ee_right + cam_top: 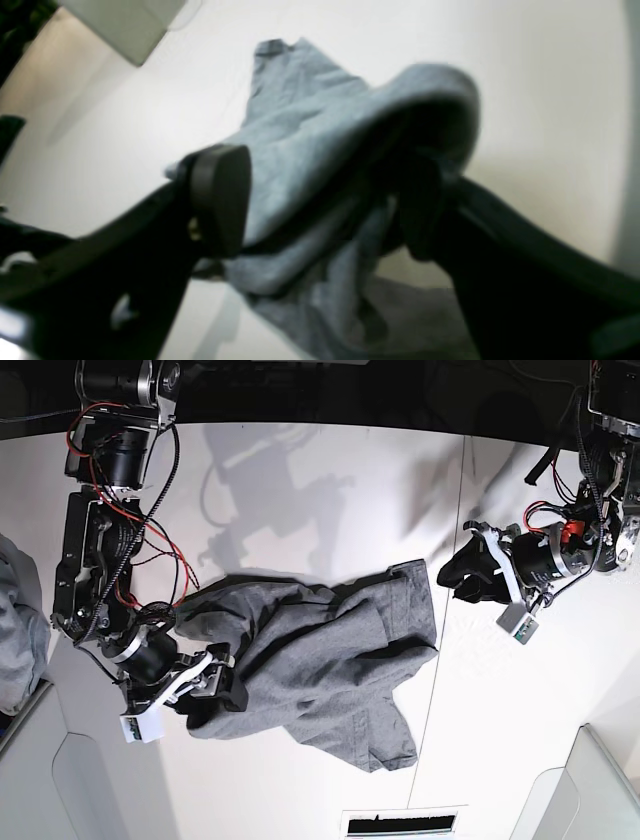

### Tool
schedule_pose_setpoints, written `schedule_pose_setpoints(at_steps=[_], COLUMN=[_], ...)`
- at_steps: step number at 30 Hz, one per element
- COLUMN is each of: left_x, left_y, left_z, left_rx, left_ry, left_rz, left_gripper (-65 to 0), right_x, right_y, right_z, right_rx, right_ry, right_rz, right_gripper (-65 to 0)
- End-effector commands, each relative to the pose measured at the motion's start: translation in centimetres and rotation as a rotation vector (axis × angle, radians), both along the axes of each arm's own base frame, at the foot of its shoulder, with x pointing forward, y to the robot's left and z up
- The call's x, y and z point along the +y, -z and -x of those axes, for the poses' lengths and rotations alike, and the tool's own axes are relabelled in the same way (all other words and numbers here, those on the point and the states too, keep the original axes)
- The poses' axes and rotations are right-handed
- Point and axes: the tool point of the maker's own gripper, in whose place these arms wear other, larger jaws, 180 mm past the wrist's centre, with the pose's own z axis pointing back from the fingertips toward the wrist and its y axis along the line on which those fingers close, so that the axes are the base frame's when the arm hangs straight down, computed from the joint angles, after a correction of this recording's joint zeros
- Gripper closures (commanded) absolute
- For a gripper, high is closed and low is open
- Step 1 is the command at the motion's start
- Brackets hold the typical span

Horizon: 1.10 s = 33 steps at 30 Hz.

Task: Layout the t-shirt on the table in an organized manner, then fold the t-shirt properly
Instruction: 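Grasp opposite edges of the shirt with both grippers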

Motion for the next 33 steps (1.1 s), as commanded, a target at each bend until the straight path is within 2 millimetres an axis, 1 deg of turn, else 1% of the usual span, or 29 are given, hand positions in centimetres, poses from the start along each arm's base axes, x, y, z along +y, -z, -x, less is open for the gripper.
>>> schedule_pose_setpoints(at_steps=[1, 4, 8, 10, 12, 13, 16, 19, 21, 24, 28, 29, 30, 31, 33], left_x=[0.3, 0.9, 0.5, 0.1, -0.3, -0.5, -1.1, -1.9, -2.6, -3.7, -4.7, -4.8, -4.9, -5.0, -4.8], left_y=[-1.3, -1.0, -0.3, 0.1, 0.6, 0.9, 1.6, 2.4, 2.9, 3.6, 4.4, 4.6, 4.8, 5.0, 5.1], left_z=[-1.3, -2.1, -2.3, -2.2, -2.2, -2.2, -2.8, -3.7, -4.3, -5.1, -6.1, -6.4, -6.6, -6.8, -7.1], left_rx=[-0.056, -0.078, -0.074, -0.064, -0.056, -0.054, -0.040, -0.021, -0.009, 0.006, 0.013, 0.010, 0.010, 0.012, 0.013], left_ry=[-0.019, -0.081, -0.105, -0.114, -0.126, -0.134, -0.155, -0.163, -0.158, -0.143, -0.144, -0.147, -0.148, -0.148, -0.149], left_rz=[0.002, -0.035, -0.023, -0.006, 0.014, 0.024, 0.055, 0.072, 0.076, 0.082, 0.091, 0.088, 0.086, 0.078, 0.068], left_gripper=[-28.6, -28.6, -28.6, -28.6, -28.6, -28.6, -28.6, -28.6, -28.6, -28.6, -28.6, -28.5, -27.2, -21.8, -5.9], right_x=[-1.5, -5.2, -9.9, -11.6, -12.2, -12.1, -11.4, -9.7, -8.2, -5.6, -2.8, -2.3, -2.0, -1.8, -1.7], right_y=[-1.8, -1.3, -1.2, -0.8, 0.3, 1.0, 4.2, 7.3, 8.9, 10.2, 10.4, 10.3, 10.3, 10.2, 9.9], right_z=[-1.1, -1.0, -0.5, -0.1, 0.4, 0.6, 1.1, 1.8, 2.2, 2.5, 2.7, 2.6, 2.6, 2.6, 2.4], right_rx=[-0.055, -0.038, -0.029, -0.019, 0.010, 0.029, 0.090, 0.144, 0.174, 0.188, 0.186, 0.180, 0.175, 0.172, 0.152], right_ry=[0.043, 0.122, 0.212, 0.241, 0.246, 0.242, 0.231, 0.198, 0.168, 0.112, 0.043, 0.032, 0.026, 0.020, 0.024], right_rz=[0.006, 0.038, 0.064, 0.073, 0.078, 0.074, 0.042, 0.004, -0.007, -0.009, -0.003, -0.003, -0.003, -0.002, -0.009], right_gripper=[-44.7, -44.7, -44.7, -44.7, -44.7, -44.7, -44.7, -44.7, -44.7, -44.5, -44.4, -42.8, -37.0, -27.8, -5.8])
